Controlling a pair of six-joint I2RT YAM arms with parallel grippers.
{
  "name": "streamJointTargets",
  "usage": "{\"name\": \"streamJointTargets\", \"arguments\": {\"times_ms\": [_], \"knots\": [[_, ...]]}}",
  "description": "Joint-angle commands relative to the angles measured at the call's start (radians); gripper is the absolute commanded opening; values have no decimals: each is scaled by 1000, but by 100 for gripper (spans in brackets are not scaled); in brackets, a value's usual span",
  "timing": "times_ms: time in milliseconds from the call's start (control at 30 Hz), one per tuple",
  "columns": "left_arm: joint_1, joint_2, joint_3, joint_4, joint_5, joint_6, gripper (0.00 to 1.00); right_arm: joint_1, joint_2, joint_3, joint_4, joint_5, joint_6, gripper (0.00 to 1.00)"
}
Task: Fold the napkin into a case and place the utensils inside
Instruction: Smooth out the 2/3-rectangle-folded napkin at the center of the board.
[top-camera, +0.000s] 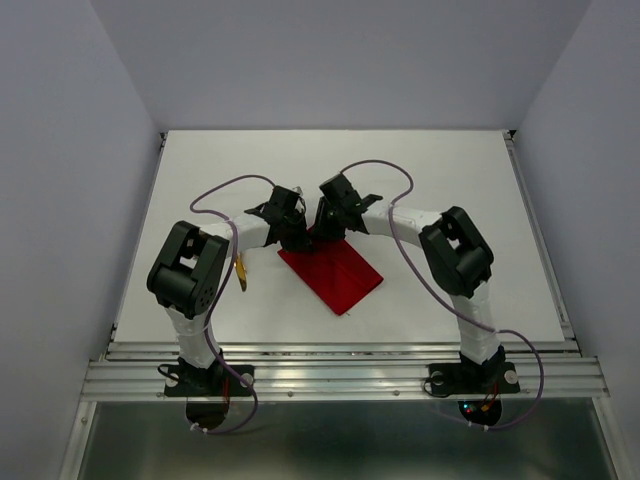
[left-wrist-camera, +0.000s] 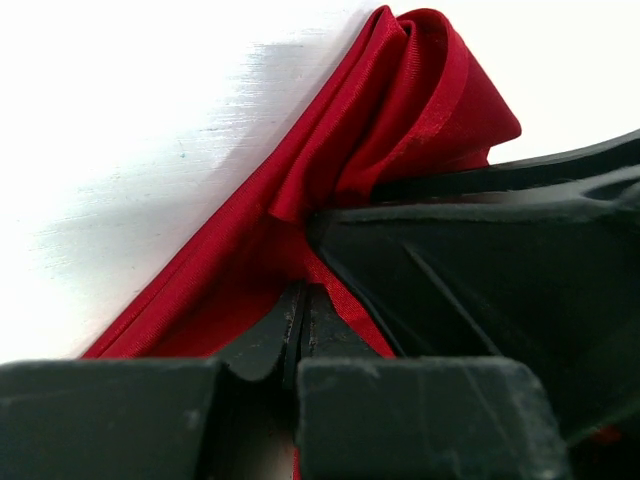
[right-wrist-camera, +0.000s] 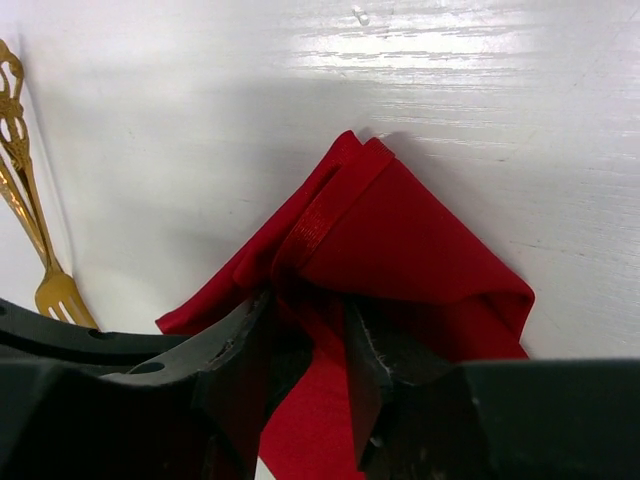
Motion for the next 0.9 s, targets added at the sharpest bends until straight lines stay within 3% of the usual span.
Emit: {"name": "streamJointTargets", "arguments": {"times_ms": [0,367,633,833,867], "knots": [[10,-6,0,-24,-2,27,0,10,-80,-8,1,26,-28,40],[12,-20,11,-32,-3,28,0,10,-163,-94,1,33,-23,51],[12,-43,17,-36,-3,27,0,10,-238,-156,3,67,-17,52],[12,-103,22,-67,-32,19,0,10,-357,-262,4,162,-16,40],[12,-114,26,-74,-48,18,4,10,-389,-300,4,178,-17,37]]}}
